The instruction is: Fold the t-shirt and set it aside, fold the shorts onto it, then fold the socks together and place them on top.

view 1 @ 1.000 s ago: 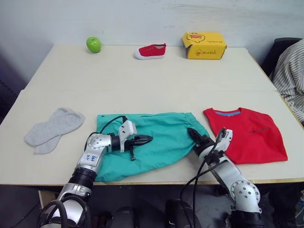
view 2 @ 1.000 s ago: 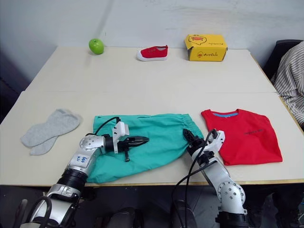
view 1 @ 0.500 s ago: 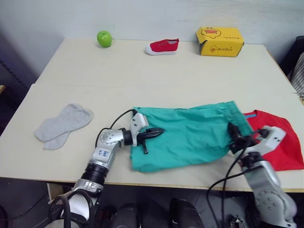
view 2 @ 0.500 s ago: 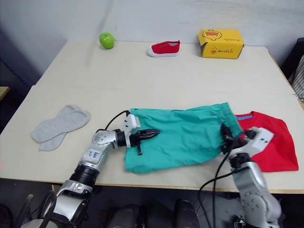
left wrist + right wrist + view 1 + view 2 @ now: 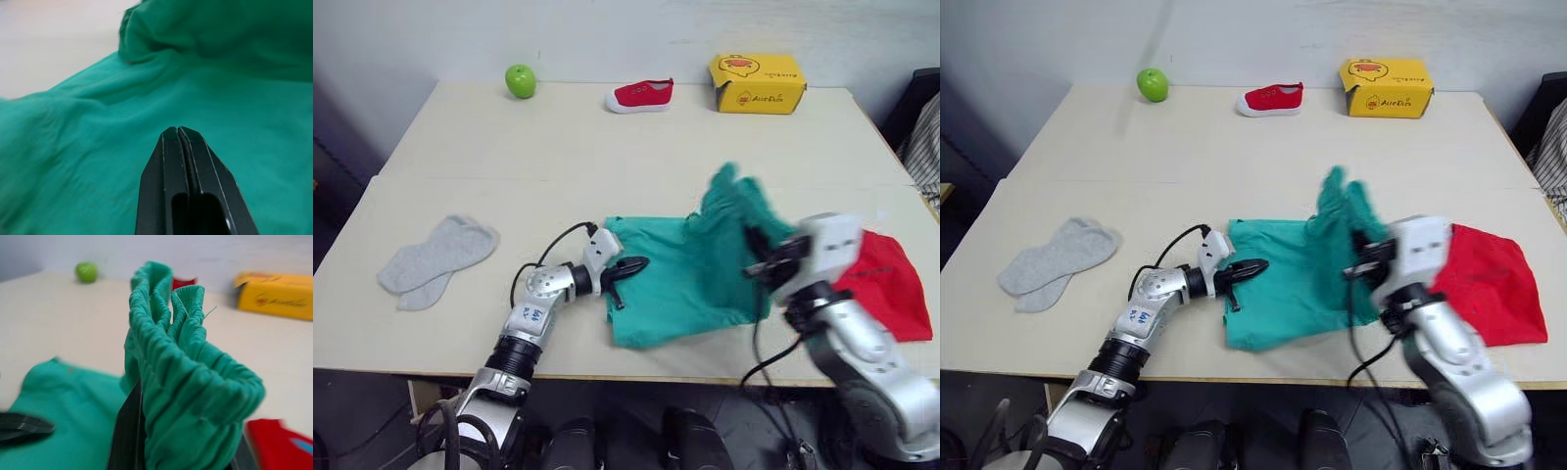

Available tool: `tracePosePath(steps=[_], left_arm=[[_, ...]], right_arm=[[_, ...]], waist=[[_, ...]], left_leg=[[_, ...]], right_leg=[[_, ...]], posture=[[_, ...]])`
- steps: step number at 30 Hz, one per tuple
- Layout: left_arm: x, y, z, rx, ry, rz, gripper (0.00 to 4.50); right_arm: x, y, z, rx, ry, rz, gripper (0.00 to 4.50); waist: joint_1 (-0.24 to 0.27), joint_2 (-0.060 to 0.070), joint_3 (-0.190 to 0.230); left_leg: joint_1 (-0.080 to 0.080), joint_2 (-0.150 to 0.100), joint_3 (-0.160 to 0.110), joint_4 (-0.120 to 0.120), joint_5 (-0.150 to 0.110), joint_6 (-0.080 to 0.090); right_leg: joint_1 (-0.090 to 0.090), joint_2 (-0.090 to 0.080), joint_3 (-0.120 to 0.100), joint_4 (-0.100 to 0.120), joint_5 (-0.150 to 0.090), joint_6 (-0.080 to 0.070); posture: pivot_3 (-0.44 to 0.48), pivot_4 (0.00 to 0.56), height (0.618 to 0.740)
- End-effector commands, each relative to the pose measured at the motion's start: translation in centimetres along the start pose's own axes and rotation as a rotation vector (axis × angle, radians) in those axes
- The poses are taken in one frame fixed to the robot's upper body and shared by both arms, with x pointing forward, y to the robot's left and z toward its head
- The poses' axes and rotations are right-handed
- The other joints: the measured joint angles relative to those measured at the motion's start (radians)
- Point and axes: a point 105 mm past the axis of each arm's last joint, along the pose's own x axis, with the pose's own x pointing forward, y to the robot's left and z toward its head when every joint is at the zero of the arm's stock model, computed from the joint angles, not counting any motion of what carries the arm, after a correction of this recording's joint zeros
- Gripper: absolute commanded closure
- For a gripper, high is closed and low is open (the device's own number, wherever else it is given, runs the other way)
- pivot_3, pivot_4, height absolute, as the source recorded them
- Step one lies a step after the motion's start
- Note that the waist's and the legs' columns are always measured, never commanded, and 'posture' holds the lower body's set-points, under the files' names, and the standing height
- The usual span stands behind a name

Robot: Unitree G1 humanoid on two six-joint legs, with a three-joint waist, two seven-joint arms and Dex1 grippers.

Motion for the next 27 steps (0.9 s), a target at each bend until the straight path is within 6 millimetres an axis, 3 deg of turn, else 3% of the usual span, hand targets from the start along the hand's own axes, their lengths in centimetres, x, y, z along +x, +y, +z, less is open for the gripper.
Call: tracePosePath(steps=[1,6,11,15,17,21,23,25,27], left_arm=[[-1.0,1.1,0.5,0.039,0.008,0.067,4.50],[-2.1,1.7,0.2,0.039,0.035,0.096,4.50],[-2.7,1.9,0.5,0.033,0.040,0.106,4.50],[-4.0,2.4,0.6,0.015,0.035,0.111,4.50],[-4.9,2.9,0.5,0.016,0.039,0.133,4.50],[-7.0,4.0,1.2,-0.047,-0.026,0.163,4.50],[-7.9,4.1,2.4,-0.061,-0.080,0.134,4.50],[-8.6,4.3,3.6,-0.061,-0.117,0.116,4.50],[-8.4,3.9,5.1,-0.044,-0.157,0.061,4.50]], right_arm=[[1.3,3.3,-0.8,-0.051,-0.011,0.033,4.43],[3.3,7.1,-3.9,-0.052,0.063,0.090,4.43],[3.9,7.5,-4.6,-0.018,0.083,0.116,4.43],[3.6,10.1,-3.0,0.097,0.062,0.382,3.11],[3.2,10.2,-2.7,0.171,0.084,0.457,2.37],[0.3,9.9,-0.4,0.327,0.085,0.746,0.94],[-1.1,8.4,0.9,0.363,0.069,0.836,0.22],[-1.8,6.5,1.7,0.376,0.066,0.870,0.22],[-1.3,4.0,1.9,0.342,0.063,0.853,0.40]], waist=[[-0.001,0.000,0.000],[-0.003,-0.001,0.001],[-0.002,-0.001,0.001],[-0.009,-0.002,0.001],[-0.013,-0.002,0.001],[-0.014,-0.002,0.002],[-0.010,-0.003,0.002],[-0.002,-0.003,0.002],[0.001,-0.004,0.003]], left_leg=[[0.000,0.000,0.000,0.000,0.000,0.001],[-0.001,-0.002,0.000,0.001,0.001,0.002],[-0.001,-0.002,-0.001,0.001,0.001,0.002],[-0.001,-0.001,-0.001,0.001,0.002,0.001],[-0.001,0.000,-0.001,0.001,0.002,0.001],[-0.001,0.000,-0.002,0.001,0.002,0.001],[-0.001,-0.001,-0.003,0.001,0.001,0.002],[-0.001,-0.002,-0.004,0.001,0.001,0.002],[-0.001,-0.003,-0.004,0.001,0.001,0.002]], right_leg=[[0.000,0.000,0.000,0.002,0.000,0.000],[0.000,-0.001,-0.001,0.002,0.000,0.000],[0.000,-0.001,-0.001,0.002,0.000,0.000],[0.000,0.000,-0.001,0.002,0.000,0.000],[0.000,0.001,-0.001,0.003,0.000,0.000],[0.000,0.000,-0.002,0.003,0.000,0.000],[0.001,-0.002,-0.002,0.003,0.000,0.000],[0.001,-0.003,-0.004,0.003,0.000,0.000],[0.002,-0.003,-0.005,0.002,0.000,0.000]], posture=[[0.000,0.150,0.740],[0.000,0.150,0.740],[0.000,0.150,0.740],[0.000,0.150,0.740],[0.000,0.150,0.740],[0.000,0.150,0.740],[0.000,0.150,0.740],[0.000,0.150,0.740],[0.000,0.150,0.740]])
